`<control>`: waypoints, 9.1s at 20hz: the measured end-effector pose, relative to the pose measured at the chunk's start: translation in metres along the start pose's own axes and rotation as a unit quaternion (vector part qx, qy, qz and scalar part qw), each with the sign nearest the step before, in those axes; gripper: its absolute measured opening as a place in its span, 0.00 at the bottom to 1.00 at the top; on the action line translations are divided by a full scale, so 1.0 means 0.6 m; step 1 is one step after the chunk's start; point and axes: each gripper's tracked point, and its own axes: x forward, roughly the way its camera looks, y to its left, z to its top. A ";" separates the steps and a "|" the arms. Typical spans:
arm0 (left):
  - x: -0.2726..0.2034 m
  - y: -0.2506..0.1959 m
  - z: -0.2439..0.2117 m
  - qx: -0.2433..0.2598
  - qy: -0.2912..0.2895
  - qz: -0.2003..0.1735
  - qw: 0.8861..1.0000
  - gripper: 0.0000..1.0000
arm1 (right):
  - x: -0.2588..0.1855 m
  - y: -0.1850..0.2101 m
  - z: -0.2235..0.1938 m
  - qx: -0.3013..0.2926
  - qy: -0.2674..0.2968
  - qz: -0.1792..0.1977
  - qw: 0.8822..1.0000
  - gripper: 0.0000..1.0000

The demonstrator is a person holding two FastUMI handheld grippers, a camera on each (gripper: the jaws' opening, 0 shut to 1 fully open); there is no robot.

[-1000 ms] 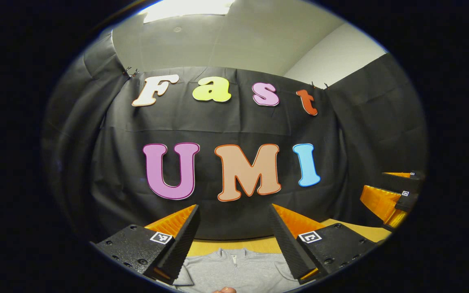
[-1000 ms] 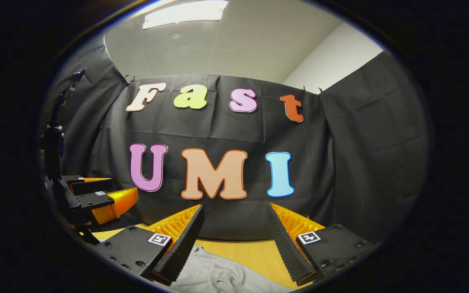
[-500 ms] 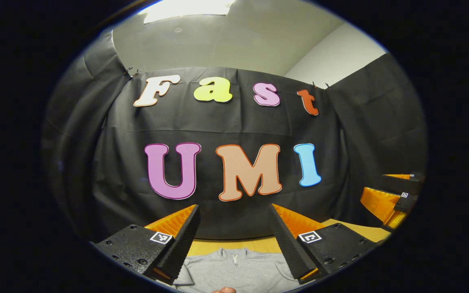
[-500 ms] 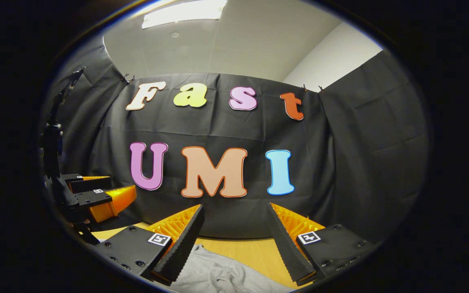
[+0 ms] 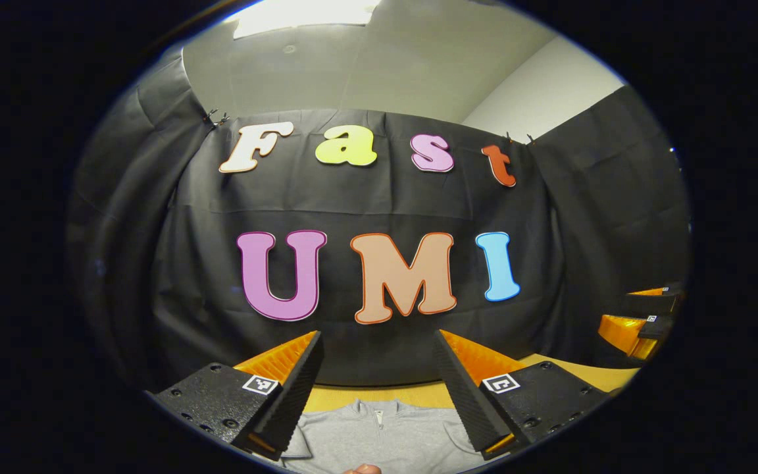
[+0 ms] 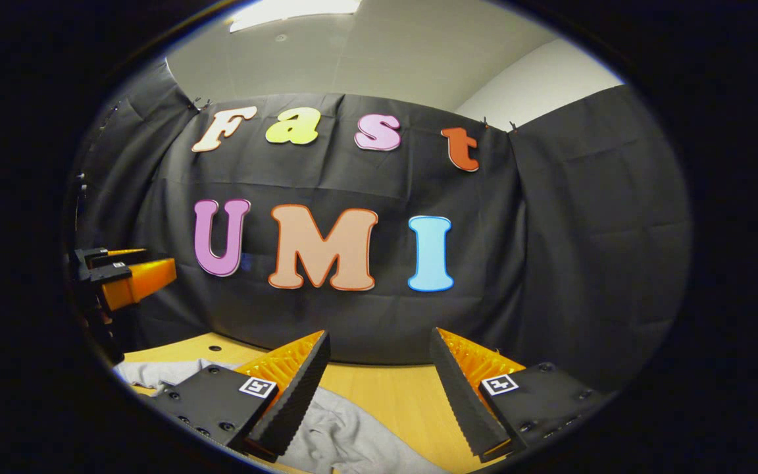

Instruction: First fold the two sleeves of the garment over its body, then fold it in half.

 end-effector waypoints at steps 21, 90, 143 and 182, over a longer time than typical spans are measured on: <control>-0.024 -0.149 -0.084 0.015 0.074 0.002 0.997 0.96 | -0.188 -0.208 -0.455 -0.031 0.346 0.025 0.937 0.98; -0.137 0.497 -0.165 0.044 0.117 0.291 0.948 1.00 | 0.190 0.619 -0.305 0.102 0.356 0.279 0.886 0.10; -0.307 0.560 -0.566 -0.042 0.456 0.289 0.841 0.00 | 0.131 0.373 -0.356 0.045 0.359 0.178 0.915 0.96; 0.207 -0.178 -0.535 0.045 0.378 -0.148 0.913 0.00 | -0.065 -0.034 -0.359 0.095 0.368 -0.034 0.924 0.96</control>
